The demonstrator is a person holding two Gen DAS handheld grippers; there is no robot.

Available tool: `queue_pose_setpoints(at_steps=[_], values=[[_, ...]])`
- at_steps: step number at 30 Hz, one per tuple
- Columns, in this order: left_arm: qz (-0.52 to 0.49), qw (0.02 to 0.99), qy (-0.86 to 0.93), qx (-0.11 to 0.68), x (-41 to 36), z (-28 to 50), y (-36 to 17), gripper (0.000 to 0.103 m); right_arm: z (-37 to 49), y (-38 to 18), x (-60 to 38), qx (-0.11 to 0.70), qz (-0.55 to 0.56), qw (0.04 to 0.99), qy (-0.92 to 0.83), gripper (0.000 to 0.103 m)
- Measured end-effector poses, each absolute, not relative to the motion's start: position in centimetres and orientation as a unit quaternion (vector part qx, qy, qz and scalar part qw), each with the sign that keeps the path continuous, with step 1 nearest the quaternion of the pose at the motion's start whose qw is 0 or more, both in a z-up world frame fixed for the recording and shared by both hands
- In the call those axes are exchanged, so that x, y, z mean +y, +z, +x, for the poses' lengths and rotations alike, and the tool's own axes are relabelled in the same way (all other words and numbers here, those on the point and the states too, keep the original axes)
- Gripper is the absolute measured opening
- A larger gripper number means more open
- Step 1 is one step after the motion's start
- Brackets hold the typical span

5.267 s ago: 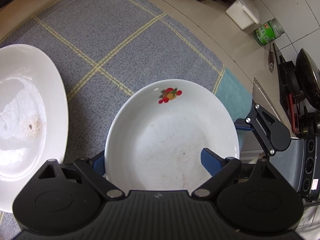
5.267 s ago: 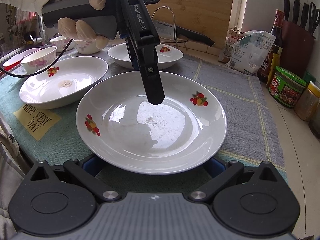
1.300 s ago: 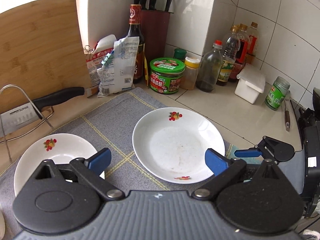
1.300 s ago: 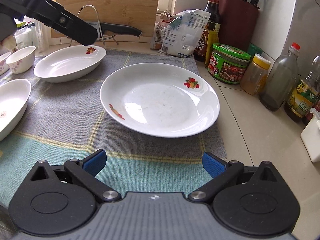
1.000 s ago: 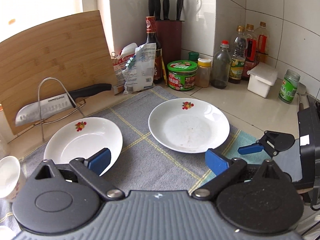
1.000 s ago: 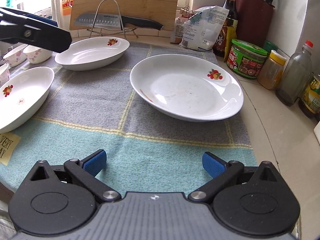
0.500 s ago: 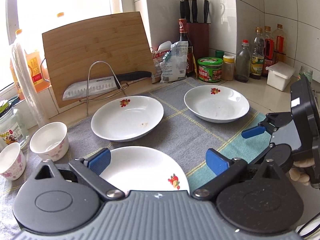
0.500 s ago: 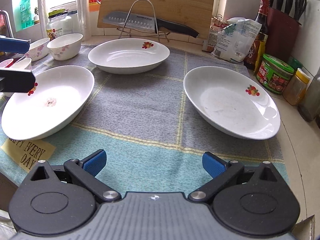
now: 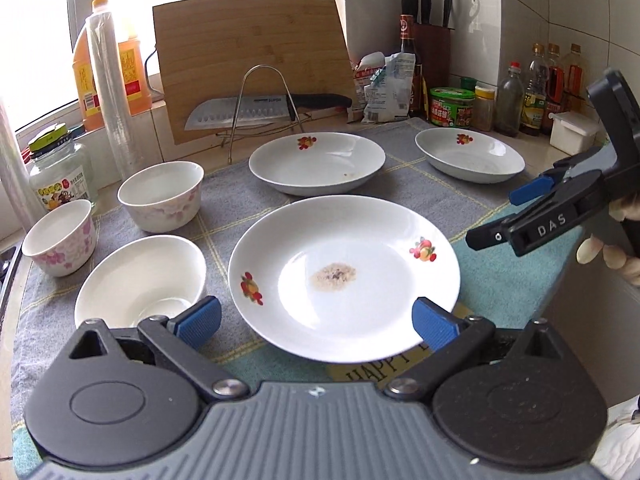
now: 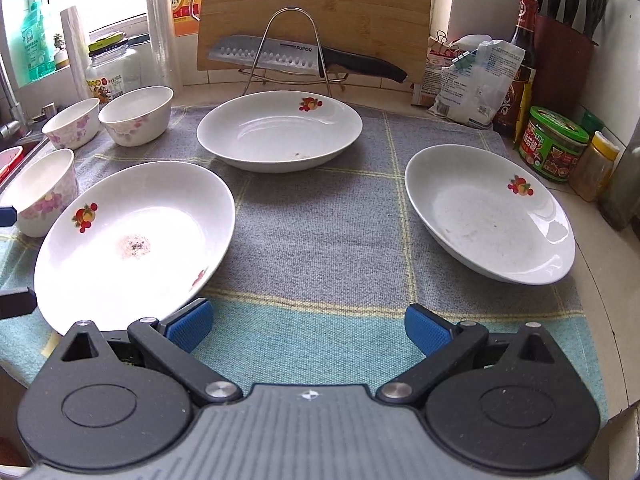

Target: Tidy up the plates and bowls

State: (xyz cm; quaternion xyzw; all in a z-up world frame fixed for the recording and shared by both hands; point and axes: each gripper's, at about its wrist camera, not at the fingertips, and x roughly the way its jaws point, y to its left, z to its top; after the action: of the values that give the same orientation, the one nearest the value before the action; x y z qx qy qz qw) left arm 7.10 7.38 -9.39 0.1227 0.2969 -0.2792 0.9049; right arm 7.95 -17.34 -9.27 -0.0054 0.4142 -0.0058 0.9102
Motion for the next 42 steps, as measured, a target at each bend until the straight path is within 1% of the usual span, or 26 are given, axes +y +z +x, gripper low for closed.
queue_pose_setpoints(at_steps=[8, 18, 25, 34, 42], values=[[0.11, 0.89, -0.284, 0.338, 8.1, 7.3, -12.3, 0.101, 9.8, -8.5, -15.4, 0.424, -0.003, 0.905, 0.04, 0.103], [0.115, 0.882, -0.269, 0.369, 6.6, 7.3, -13.7, 0.101, 12.5, -10.2, -13.9, 0.46, -0.011, 0.874, 0.155, 0.103], [0.111, 0.886, -0.253, 0.373, 6.0, 7.5, -13.8, 0.102, 13.3, -11.3, -14.0, 0.475, -0.016, 0.863, 0.172, 0.103], [0.101, 0.892, -0.233, 0.374, 5.5, 7.5, -13.9, 0.103, 14.2, -11.0, -14.5, 0.504, -0.033, 0.836, 0.217, 0.103], [0.1, 0.892, -0.225, 0.379, 5.2, 7.6, -13.8, 0.103, 14.9, -10.6, -15.3, 0.517, -0.024, 0.819, 0.246, 0.103]])
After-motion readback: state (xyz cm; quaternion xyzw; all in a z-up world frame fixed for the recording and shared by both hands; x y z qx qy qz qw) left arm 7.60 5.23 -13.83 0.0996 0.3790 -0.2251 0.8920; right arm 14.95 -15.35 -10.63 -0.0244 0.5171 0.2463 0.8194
